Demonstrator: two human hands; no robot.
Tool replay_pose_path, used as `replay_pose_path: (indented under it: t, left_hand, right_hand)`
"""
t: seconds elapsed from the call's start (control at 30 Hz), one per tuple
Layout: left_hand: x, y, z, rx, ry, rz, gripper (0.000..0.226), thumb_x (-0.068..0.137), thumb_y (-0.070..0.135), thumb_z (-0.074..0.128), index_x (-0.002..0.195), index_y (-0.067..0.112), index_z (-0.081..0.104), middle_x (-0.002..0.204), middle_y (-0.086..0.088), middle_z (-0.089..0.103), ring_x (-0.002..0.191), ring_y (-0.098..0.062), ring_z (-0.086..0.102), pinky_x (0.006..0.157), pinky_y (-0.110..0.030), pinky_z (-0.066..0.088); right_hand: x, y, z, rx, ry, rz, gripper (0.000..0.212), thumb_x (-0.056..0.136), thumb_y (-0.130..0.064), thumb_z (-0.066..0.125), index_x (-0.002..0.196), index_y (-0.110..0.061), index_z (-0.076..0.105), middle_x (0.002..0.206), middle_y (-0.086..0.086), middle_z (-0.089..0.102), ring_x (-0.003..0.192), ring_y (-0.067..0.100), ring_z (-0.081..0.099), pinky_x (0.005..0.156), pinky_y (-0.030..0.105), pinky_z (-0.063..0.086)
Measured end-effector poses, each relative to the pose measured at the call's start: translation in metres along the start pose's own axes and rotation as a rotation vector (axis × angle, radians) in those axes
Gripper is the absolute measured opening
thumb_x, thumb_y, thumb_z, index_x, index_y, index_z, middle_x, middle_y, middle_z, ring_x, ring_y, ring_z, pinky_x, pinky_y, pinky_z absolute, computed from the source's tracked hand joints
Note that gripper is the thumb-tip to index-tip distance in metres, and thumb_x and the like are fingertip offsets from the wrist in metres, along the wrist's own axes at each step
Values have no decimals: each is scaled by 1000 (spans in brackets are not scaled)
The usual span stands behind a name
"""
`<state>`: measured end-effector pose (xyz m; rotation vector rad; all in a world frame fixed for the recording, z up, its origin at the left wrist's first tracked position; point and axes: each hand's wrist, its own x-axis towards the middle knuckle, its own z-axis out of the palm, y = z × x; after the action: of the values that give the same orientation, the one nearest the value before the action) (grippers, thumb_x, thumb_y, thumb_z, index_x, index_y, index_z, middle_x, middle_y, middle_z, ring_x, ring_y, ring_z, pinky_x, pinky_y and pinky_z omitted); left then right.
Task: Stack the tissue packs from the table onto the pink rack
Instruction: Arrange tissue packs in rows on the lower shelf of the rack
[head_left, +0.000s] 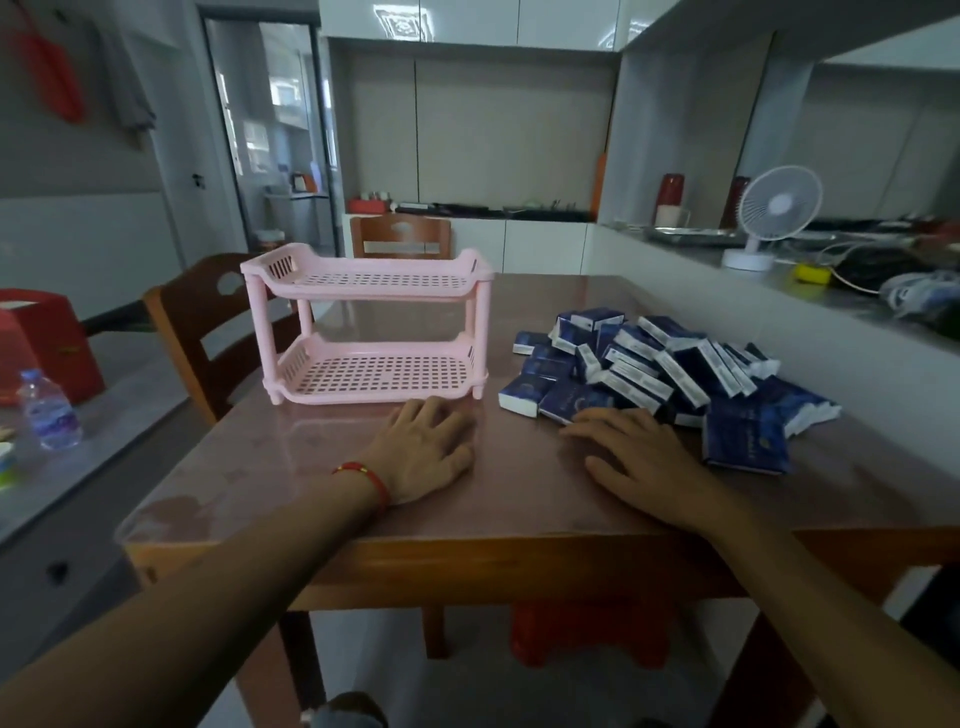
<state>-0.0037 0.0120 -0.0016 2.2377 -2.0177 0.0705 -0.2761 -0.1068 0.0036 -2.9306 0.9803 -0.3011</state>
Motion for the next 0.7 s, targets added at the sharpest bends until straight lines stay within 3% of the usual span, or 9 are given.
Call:
replay_pose_path:
  t: [0.13, 0.27, 0.4, 0.47, 0.57, 0.7]
  left_hand:
    - [1, 2, -1, -65, 16, -5, 79, 79, 68, 11, 143, 31, 40, 138, -6, 39, 123, -26, 39, 107, -45, 37]
    - [5, 1, -5, -124, 67, 65, 52, 95, 48, 48, 143, 29, 43, 139, -4, 44, 124, -22, 42, 105, -40, 41]
    - [27, 21, -11, -230, 211, 298, 49, 85, 22, 64, 133, 24, 54, 128, 0, 53, 118, -17, 48, 98, -22, 35]
    - [45, 35, -12, -214, 277, 419, 48, 80, 15, 62, 128, 18, 58, 125, -3, 56, 114, -20, 51, 99, -26, 40]
    - [61, 49, -5, -186, 403, 511, 52, 77, 14, 64, 129, 12, 57, 124, -7, 57, 110, -24, 52, 94, -37, 46]
    - [65, 50, 3, -150, 499, 560, 56, 82, 30, 67, 135, 14, 55, 130, -5, 57, 113, -21, 49, 96, -30, 41]
  right_hand:
    - [-2, 0, -1, 121, 176, -61, 40, 92, -38, 60, 131, -42, 48, 135, -15, 48, 129, 10, 34, 104, 44, 39]
    - [2, 5, 3, 157, 283, -77, 46, 92, -33, 63, 136, -34, 48, 140, -12, 42, 130, 6, 39, 106, 27, 38]
    - [22, 8, 5, 102, 206, 31, 56, 95, -41, 60, 146, -27, 41, 140, -7, 47, 125, 10, 48, 103, 30, 44]
    - [34, 7, 5, 77, 277, 44, 48, 94, -34, 64, 138, -20, 52, 131, -1, 56, 117, 15, 56, 96, 29, 46]
    - [41, -1, 8, 80, 407, 12, 34, 92, -19, 66, 126, -16, 64, 120, 3, 66, 108, 19, 62, 92, 27, 45]
    - [28, -11, 6, 292, 546, -39, 30, 93, -14, 64, 123, -18, 67, 110, -3, 71, 95, 5, 65, 87, 22, 53]
